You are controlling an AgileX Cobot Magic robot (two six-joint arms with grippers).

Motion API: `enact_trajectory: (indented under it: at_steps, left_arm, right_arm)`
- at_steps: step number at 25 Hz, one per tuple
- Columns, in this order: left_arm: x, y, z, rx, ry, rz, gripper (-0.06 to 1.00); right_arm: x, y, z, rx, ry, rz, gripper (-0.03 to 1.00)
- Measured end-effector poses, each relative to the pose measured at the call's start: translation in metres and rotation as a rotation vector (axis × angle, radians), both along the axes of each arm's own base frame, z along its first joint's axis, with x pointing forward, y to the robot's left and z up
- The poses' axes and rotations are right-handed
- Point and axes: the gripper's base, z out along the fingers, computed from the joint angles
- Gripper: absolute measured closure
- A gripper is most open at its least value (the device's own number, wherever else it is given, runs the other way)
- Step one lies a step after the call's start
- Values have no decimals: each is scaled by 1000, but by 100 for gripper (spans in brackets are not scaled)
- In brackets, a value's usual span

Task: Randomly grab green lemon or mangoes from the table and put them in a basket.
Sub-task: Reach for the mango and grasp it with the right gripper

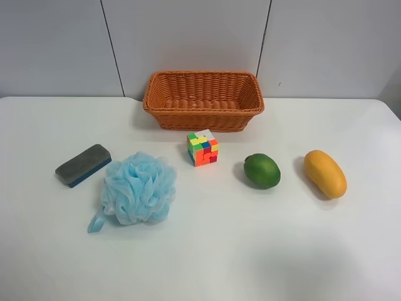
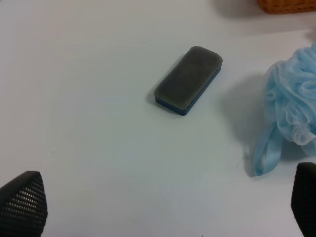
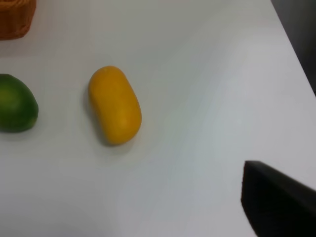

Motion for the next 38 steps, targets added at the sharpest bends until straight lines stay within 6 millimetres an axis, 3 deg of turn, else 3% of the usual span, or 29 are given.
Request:
enact_trajectory:
  at_steps: [32, 34, 38]
  left_arm:
    - [0, 0, 0, 0, 0, 0, -5]
    - [0, 0, 0, 0, 0, 0, -5]
    - [0, 0, 0, 0, 0, 0, -5]
  right_arm:
    - [-1, 0, 1, 6, 2, -3, -2]
    - [-4, 0, 6, 22, 13, -12, -2]
    - [5, -3, 37, 17, 60, -47, -2]
